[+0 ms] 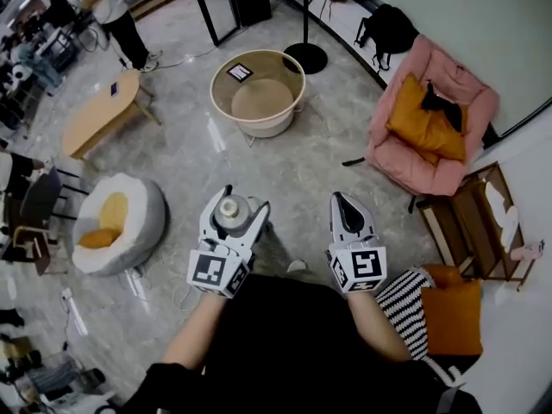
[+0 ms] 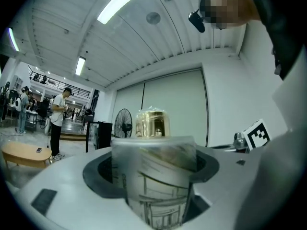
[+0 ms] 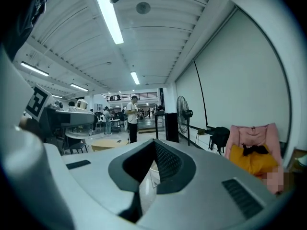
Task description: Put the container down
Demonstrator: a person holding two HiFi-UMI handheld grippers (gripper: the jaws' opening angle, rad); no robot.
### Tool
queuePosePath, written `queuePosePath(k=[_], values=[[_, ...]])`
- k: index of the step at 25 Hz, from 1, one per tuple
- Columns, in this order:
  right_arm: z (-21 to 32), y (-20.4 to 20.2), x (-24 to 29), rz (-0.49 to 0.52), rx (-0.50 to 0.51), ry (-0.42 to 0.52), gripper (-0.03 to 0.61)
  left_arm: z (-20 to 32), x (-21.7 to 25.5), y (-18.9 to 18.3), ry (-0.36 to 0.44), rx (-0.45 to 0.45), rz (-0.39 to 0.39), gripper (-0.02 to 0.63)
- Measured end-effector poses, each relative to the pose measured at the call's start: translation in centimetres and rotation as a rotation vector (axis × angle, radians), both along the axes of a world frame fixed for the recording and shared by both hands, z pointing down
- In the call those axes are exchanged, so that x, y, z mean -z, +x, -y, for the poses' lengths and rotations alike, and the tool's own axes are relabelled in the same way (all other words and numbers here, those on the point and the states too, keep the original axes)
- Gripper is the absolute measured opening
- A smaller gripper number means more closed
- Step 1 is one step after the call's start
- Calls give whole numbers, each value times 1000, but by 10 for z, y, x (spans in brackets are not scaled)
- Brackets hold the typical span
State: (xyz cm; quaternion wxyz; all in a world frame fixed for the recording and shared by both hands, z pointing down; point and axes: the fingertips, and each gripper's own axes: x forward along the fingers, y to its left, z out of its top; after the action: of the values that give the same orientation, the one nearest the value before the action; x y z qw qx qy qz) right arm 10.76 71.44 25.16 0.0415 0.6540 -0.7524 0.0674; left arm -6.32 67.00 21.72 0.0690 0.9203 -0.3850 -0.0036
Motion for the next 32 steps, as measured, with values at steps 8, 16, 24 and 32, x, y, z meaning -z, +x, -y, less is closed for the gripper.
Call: queuePosePath(k=[8,16,24,32], values=[[38,27,-7,-34,-48,-45,23,45,-9,44,-25,-78,-18,348],[104,34,-11,-48,-67,-74,21,109,-22,58,-42,-109,-18,348],[200,49,-7,-16,-69,-70,22,193,-36,60,-53,-93,11,348],[289,60,9,-5,-142,-89,22,281,-22,67,-58,-137,6,348]])
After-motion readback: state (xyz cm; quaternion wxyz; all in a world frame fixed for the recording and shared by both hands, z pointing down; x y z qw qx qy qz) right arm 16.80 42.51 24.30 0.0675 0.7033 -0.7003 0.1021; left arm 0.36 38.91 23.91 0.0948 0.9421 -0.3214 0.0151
